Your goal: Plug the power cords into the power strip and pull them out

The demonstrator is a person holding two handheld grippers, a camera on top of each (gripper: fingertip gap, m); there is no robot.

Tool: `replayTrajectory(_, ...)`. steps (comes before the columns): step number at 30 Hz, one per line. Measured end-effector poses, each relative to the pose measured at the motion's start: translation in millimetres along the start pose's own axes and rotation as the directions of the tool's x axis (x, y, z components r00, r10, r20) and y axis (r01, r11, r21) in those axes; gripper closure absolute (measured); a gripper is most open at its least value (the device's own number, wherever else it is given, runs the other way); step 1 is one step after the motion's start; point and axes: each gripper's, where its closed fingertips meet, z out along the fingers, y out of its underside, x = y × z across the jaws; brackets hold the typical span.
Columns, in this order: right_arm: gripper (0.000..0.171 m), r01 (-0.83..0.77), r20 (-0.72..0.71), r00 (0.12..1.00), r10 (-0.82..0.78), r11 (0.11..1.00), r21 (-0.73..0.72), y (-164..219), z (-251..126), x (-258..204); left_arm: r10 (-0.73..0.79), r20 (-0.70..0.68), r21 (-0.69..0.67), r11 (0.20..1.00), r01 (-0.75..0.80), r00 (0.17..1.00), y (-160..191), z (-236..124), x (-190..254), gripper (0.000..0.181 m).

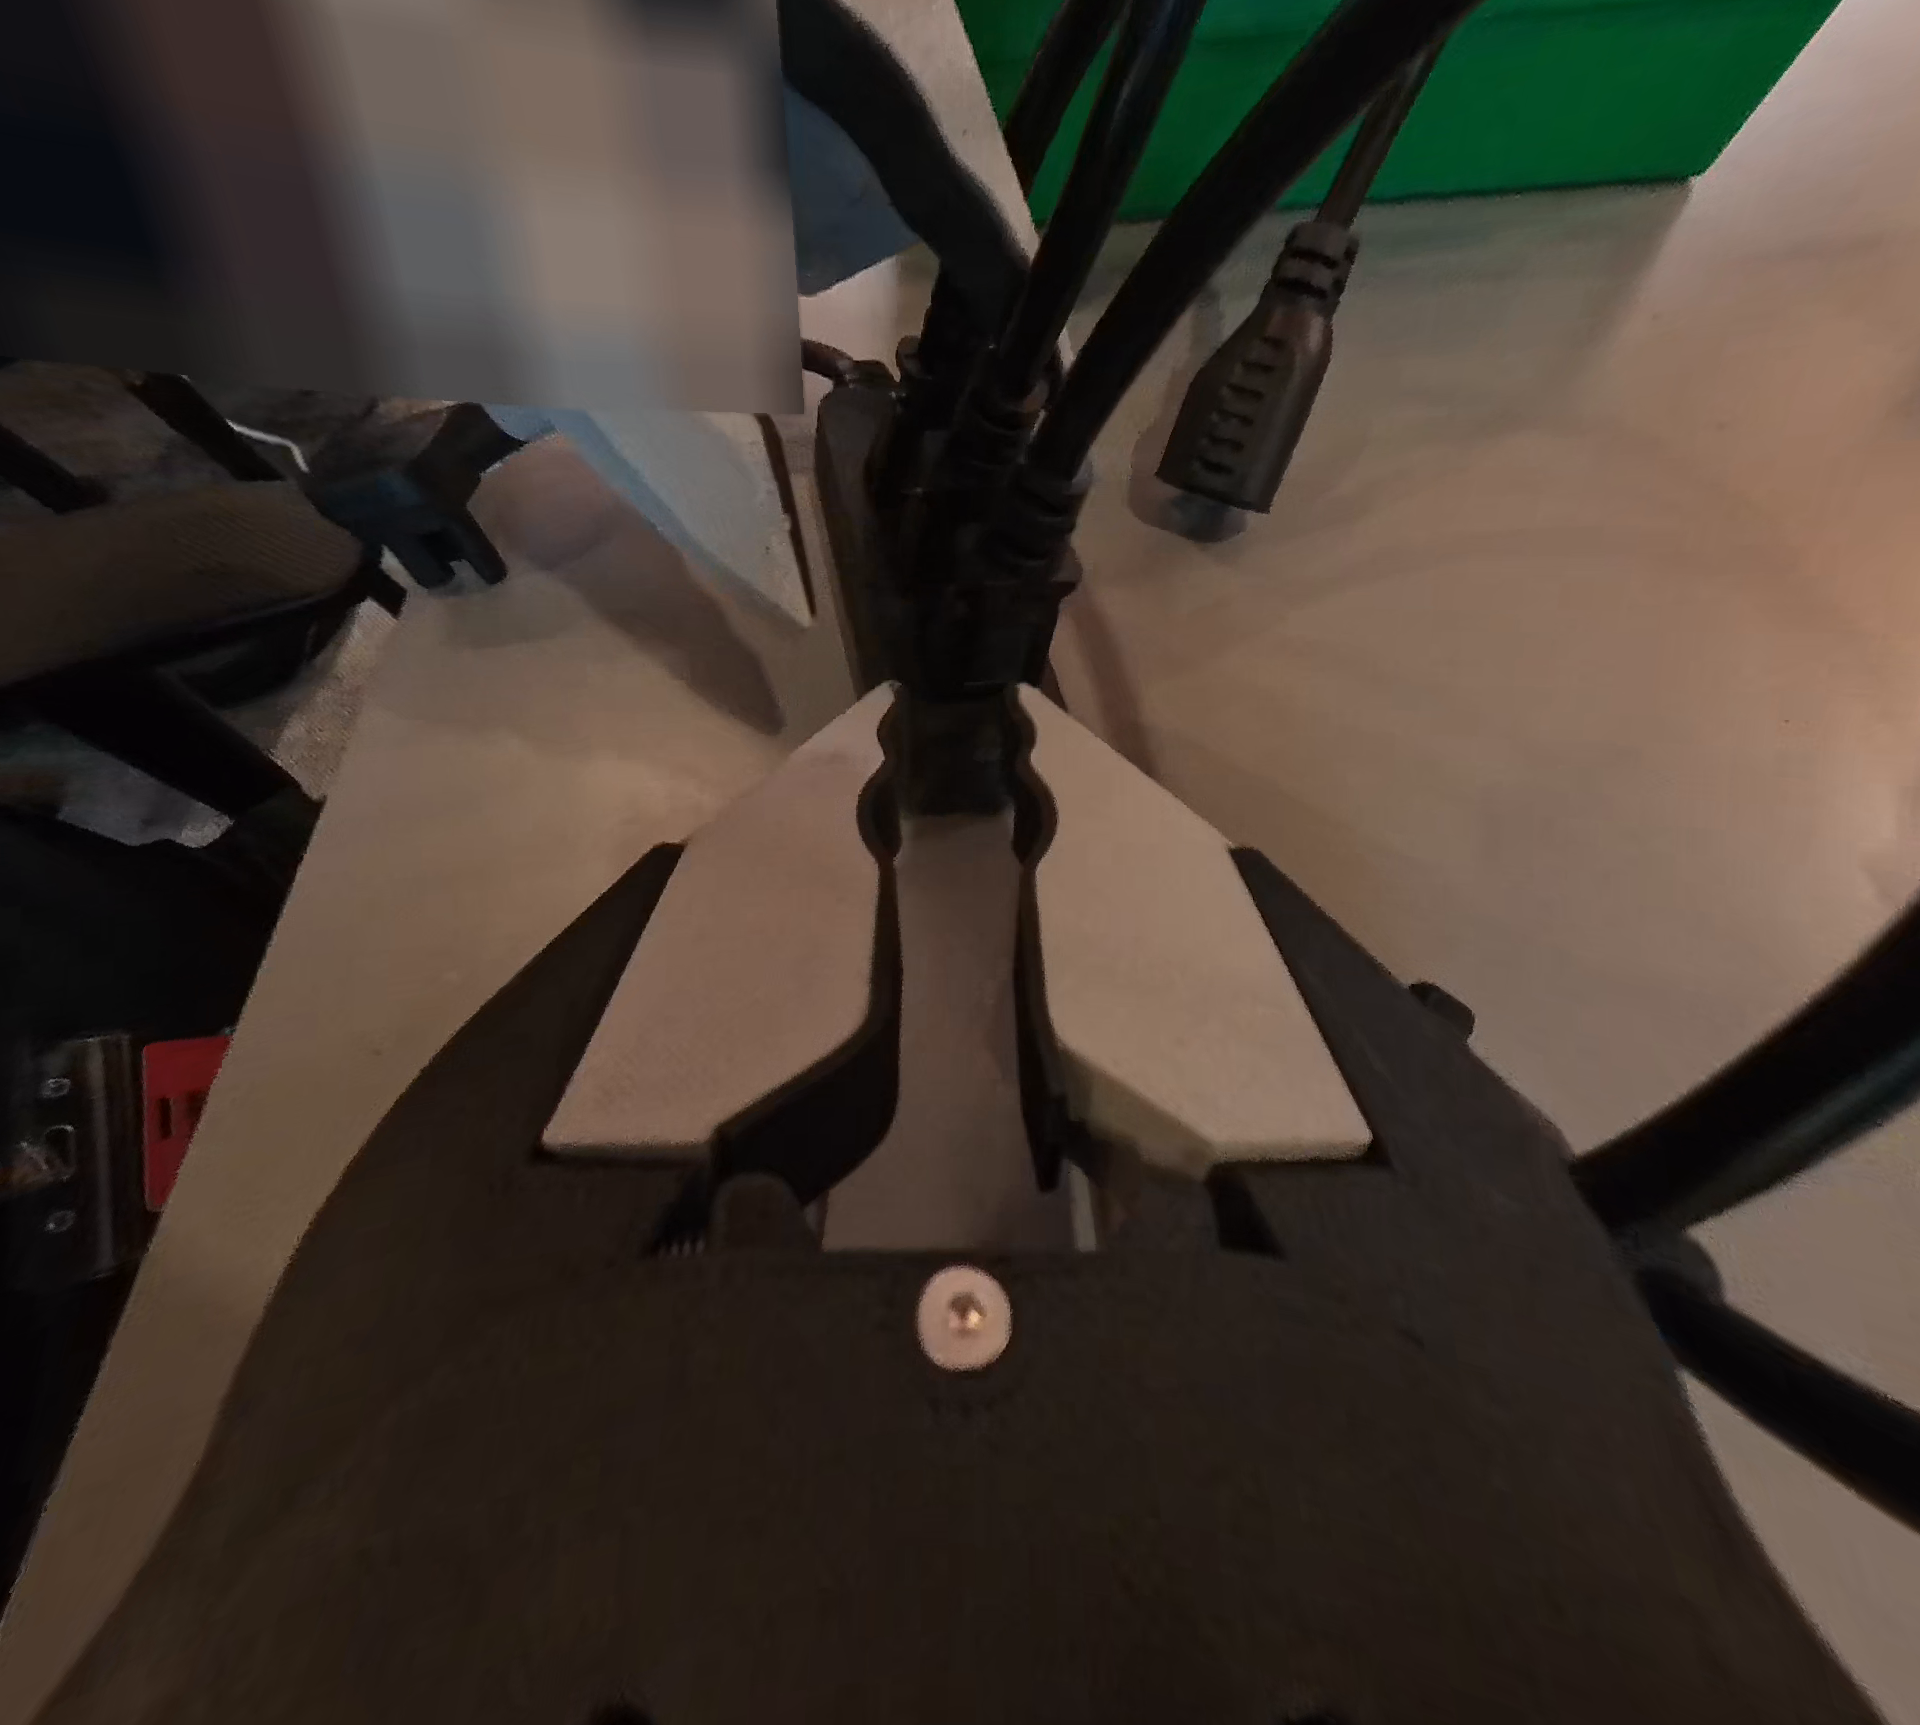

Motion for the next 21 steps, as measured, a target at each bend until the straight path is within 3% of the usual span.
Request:
replayTrajectory(13, 0.152, 0.033, 0.038, 0.998, -0.042, 0.976, 0.213, -36.4, -36.6, -7.2, -0.014, -0.021, 0.045, 0.999, 0.014, 1.000, 3.9, -5.6, 5.3, 0.113)
replayTrajectory(17, 0.149, 0.070, -0.023, 0.998, -0.067, 0.977, 0.201, -33.2, -33.5, 1.5, 0.158, 0.042, -0.024, 0.987, -0.158, 0.986, 21.0, -14.4, 5.7, 0.123)
replayTrajectory(19, 0.170, 0.152, -0.056, 0.988, -0.145, 0.974, 0.166, -27.4, -29.4, 2.8, 0.232, 0.083, -0.078, 0.971, -0.226, 0.969, 30.7, -18.0, 3.6, 0.132)
replayTrajectory(21, 0.171, 0.235, -0.094, 0.970, -0.225, 0.964, 0.127, -22.2, -23.8, 4.5, 0.256, 0.115, -0.116, 0.963, -0.243, 0.960, 36.3, -18.8, 1.3, 0.132)
